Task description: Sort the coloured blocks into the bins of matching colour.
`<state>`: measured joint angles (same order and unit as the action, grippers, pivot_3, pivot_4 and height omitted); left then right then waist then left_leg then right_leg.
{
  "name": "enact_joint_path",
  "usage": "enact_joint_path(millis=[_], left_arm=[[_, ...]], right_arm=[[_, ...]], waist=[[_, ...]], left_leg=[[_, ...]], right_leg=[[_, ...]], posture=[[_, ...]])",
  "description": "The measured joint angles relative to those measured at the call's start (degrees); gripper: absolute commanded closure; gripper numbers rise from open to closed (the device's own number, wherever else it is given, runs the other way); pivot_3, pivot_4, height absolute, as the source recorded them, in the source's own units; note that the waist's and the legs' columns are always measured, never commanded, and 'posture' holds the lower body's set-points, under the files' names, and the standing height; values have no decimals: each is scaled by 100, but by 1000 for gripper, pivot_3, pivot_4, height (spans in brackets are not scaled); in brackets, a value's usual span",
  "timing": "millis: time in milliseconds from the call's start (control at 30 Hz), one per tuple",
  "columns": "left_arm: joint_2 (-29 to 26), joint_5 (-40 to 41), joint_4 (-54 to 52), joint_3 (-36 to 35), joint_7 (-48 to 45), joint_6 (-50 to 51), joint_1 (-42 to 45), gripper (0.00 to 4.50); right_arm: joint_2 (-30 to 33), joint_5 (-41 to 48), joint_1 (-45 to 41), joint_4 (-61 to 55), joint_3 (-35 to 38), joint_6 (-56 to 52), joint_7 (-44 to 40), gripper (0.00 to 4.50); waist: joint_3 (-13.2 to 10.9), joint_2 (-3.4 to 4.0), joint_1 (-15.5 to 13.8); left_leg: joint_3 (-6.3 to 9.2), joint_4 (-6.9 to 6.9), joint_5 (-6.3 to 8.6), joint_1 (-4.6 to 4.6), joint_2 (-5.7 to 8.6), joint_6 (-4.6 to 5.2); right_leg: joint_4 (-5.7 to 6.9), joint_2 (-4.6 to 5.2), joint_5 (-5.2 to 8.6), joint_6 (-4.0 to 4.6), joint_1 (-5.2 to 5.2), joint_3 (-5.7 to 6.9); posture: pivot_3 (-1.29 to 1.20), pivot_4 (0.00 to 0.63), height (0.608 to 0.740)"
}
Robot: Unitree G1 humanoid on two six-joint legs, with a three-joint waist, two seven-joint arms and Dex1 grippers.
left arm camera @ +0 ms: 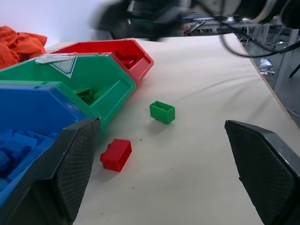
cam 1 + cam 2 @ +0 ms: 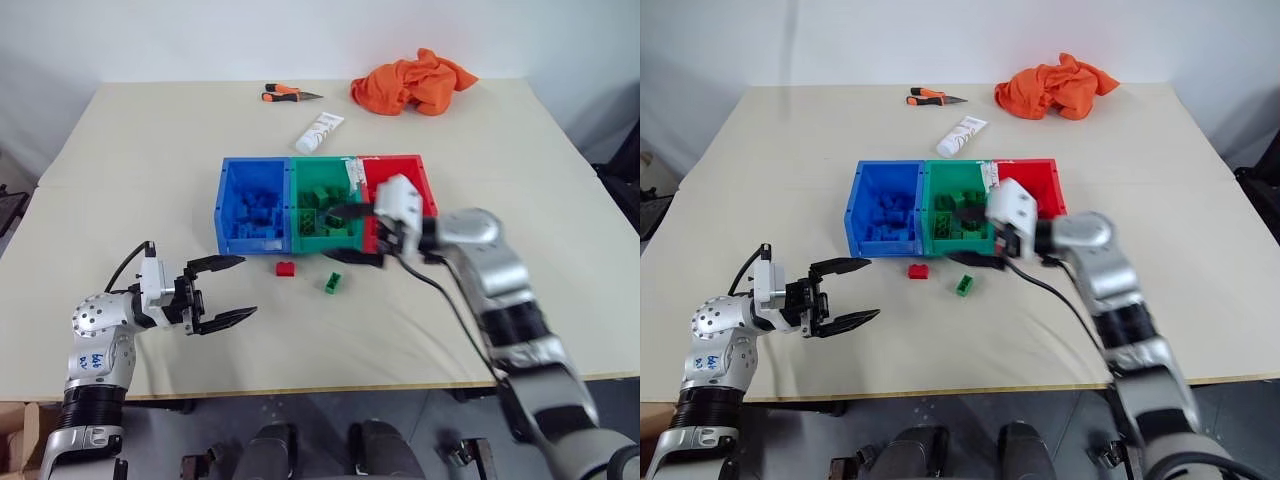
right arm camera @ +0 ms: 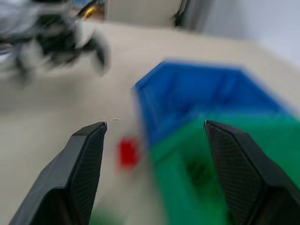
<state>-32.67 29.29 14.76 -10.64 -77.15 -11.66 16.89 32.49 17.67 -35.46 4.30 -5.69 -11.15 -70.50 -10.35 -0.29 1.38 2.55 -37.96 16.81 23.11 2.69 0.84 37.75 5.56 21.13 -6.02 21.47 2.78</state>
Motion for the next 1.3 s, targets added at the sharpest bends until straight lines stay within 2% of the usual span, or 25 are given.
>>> enact_joint_path(millis=[133,233,367,500,767,1000,1300], left_arm=[[-17,-3,37,-24,-15,1,35,0],[-19,-2,58,-25,-30,0,48,0],[-56,-2,152,-42,-59,1,47,0],[-94,-2,194,-46,-71,1,85,0],[-109,-4,175,-48,-35,11,164,0],[-116,8,-197,-78,105,139,-139,0],[-144,30,-615,-216,309,246,-490,0]], right_arm=[[1145,237,1368,-758,695,-438,-139,1030],[1591,343,2042,-1055,1167,-631,-110,1030],[1863,402,2571,-1275,1529,-744,-13,1030],[1828,440,2509,-1430,1487,-863,194,1030],[762,357,1766,-1494,446,-1122,741,1030],[-444,-329,704,-101,-381,-625,1271,1030],[-1161,-710,273,961,-811,-110,1262,1030]], waist=[[0,0,-108],[0,0,-111],[0,0,-121],[0,0,-132],[0,0,-124],[1,0,-108],[1,0,-112]], left_leg=[[-11,-3,2,3,-1,4],[-20,-3,2,0,-6,4],[-20,-6,2,-2,-7,4],[-17,-8,2,-2,-7,4],[-13,-9,1,-1,-6,4],[-11,-8,1,-1,-5,3],[-5,-8,1,0,-3,3]], right_leg=[[-19,0,0,0,-7,-3],[-23,-2,0,1,-10,-4],[-27,-3,0,1,-18,-4],[-27,-3,0,1,-18,-3],[-28,-2,0,1,-18,-2],[-13,-3,0,1,-5,-3],[-6,-1,0,1,-4,-2]], posture=[[0,150,740],[0,150,740],[0,150,740],[0,150,740],[0,150,740],[0,150,740],[0,150,740]])
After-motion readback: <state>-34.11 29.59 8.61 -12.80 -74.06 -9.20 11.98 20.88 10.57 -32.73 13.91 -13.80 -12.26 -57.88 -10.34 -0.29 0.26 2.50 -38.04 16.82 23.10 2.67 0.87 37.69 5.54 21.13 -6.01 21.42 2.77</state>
